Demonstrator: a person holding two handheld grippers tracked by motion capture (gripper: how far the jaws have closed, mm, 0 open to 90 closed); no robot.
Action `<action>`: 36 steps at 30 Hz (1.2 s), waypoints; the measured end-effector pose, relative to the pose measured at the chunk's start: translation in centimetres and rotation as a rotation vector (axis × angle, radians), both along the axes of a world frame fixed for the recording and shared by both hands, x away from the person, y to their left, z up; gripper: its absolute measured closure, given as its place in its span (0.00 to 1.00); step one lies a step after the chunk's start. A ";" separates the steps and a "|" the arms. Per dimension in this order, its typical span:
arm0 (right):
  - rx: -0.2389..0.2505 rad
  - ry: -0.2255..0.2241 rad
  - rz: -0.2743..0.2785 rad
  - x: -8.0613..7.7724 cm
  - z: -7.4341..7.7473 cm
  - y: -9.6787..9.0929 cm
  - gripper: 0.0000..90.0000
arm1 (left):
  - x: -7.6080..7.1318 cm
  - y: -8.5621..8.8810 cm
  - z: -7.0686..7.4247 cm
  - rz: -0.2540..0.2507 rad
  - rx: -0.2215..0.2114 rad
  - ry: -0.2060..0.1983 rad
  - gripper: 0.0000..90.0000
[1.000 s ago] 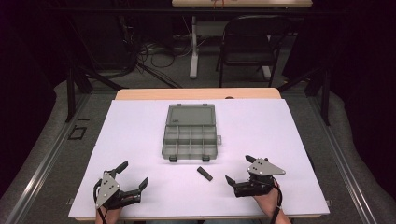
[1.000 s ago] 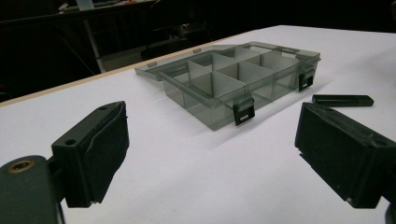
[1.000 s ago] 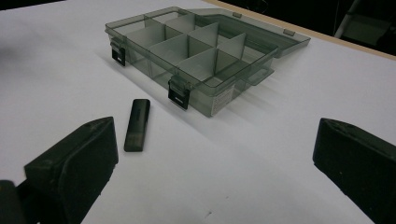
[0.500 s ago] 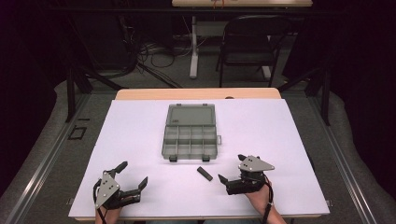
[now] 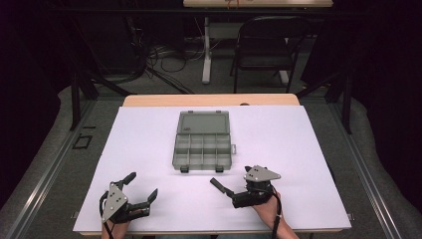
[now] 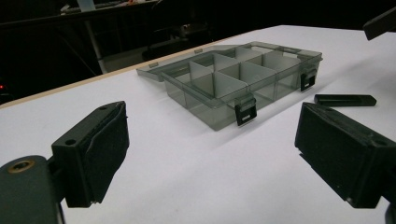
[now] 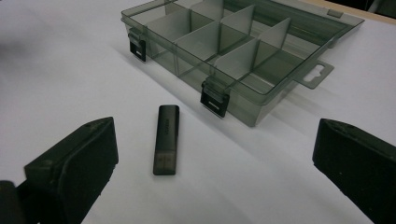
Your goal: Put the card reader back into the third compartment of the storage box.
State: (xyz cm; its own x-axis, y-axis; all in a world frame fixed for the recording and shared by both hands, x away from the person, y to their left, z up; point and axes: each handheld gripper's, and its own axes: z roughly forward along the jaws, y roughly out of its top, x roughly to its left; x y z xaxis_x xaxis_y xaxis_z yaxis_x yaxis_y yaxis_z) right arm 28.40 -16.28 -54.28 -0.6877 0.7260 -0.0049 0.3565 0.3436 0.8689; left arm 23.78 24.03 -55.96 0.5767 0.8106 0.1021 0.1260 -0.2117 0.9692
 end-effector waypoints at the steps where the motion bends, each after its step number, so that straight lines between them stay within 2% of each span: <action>1: -0.002 0.003 0.004 0.0 -0.1 0.2 0.00 | 0.0 0.0 0.0 0.000 0.000 0.002 0.11; 12: -0.023 0.033 0.032 0.4 -0.7 1.8 0.00 | 0.1 0.1 -0.1 0.006 0.002 0.013 0.11; 19: -0.037 0.043 0.034 0.5 -1.0 2.4 0.09 | 0.2 0.1 -0.1 0.005 -0.004 0.024 0.11; 21: -0.039 0.044 0.034 0.5 -1.1 2.7 0.15 | 0.2 0.1 -0.1 0.007 -0.007 0.025 0.11; 24: -0.044 0.047 0.040 0.5 -1.2 2.9 0.17 | 0.2 0.1 -0.1 0.009 -0.008 0.032 0.11; 28: -0.062 0.044 0.034 0.5 -1.4 3.6 0.33 | 0.2 0.2 -0.1 0.008 -0.007 0.033 0.11; 30: -0.066 0.045 0.033 0.5 -1.4 3.8 0.35 | 0.2 0.2 -0.1 0.008 -0.006 0.033 0.11; 31: -0.069 0.053 0.040 0.5 -1.5 4.0 0.43 | 0.2 0.2 -0.1 0.006 -0.005 0.030 0.11; 36: -0.080 0.068 0.044 0.7 -1.8 4.4 0.57 | 0.2 0.1 -0.1 0.004 -0.006 0.027 0.11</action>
State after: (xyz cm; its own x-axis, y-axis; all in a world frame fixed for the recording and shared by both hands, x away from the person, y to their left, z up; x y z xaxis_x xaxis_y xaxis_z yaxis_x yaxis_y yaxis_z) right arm 29.06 -11.85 -56.12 -0.7197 0.6941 -0.0140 0.3967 0.4276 0.8122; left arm 23.94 24.18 -56.03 0.5756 0.8137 0.0811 0.1534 -0.2049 0.9667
